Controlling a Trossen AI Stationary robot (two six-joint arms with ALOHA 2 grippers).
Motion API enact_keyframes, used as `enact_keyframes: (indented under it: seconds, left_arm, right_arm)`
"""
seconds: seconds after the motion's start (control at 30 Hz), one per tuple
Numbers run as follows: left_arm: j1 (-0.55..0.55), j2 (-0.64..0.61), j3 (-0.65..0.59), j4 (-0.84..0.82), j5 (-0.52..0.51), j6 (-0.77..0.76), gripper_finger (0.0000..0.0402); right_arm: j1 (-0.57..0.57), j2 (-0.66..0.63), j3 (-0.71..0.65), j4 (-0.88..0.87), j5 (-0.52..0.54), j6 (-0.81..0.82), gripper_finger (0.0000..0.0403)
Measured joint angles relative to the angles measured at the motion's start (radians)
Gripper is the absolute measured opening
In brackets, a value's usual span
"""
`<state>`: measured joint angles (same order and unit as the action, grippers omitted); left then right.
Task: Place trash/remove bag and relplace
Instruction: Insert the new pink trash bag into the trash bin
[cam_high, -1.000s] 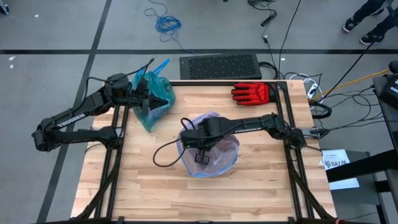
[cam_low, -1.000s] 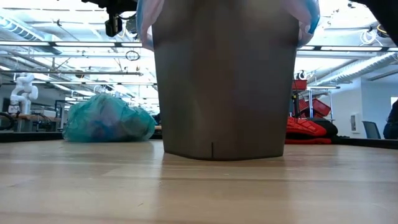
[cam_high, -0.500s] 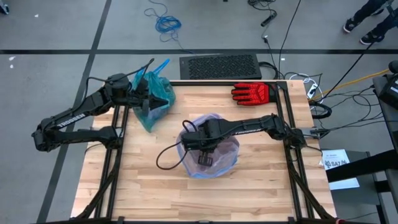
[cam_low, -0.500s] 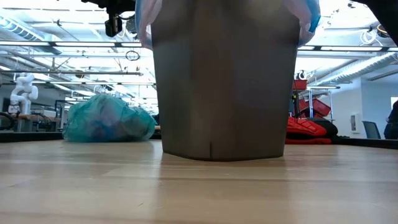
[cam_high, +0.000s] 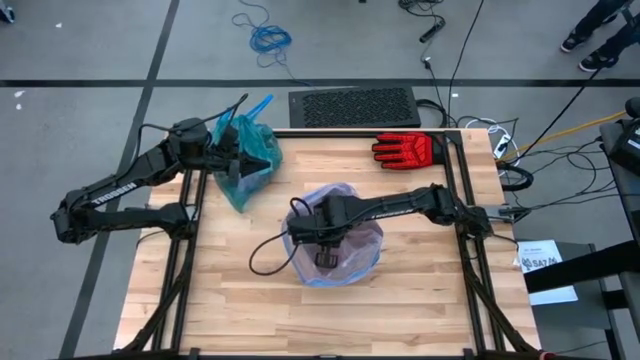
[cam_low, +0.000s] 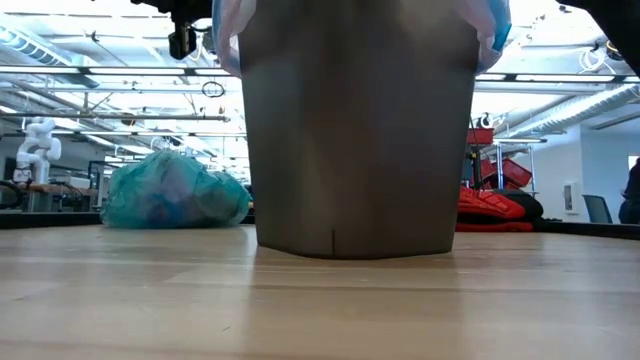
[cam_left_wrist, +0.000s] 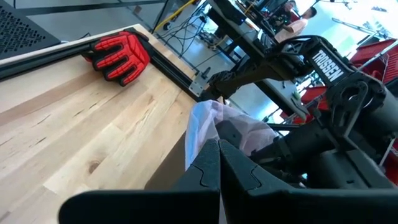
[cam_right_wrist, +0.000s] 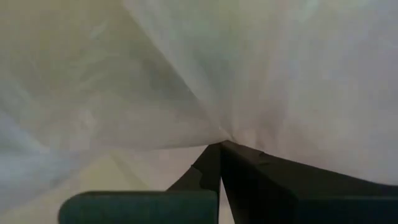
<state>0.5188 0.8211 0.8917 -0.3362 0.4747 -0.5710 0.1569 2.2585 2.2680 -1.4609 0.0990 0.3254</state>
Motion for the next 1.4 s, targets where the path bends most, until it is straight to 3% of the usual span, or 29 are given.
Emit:
enact_keyframes:
  seconds: [0.8, 0.93, 1.2, 1.4]
  left_arm:
    - [-0.004, -0.001, 0.000, 0.003, 0.000, -0.022, 0.0000]
    - [-0.026, 0.024, 0.000, -0.004, 0.037, -0.026, 0.0000]
    - [-0.064, 0.068, -0.138, -0.015, 0.068, -0.026, 0.0000]
    - [-0.070, 0.067, -0.242, 0.245, 0.183, -0.104, 0.0000]
  right_arm:
    - [-0.023, 0.016, -0.054, 0.100, -0.026, -0.049, 0.0000]
    - [-0.022, 0.012, -0.054, 0.102, -0.026, -0.050, 0.0000]
    - [-0.021, 0.012, -0.054, 0.100, -0.026, -0.050, 0.0000]
    - [-0.015, 0.011, -0.054, 0.099, -0.042, -0.049, 0.0000]
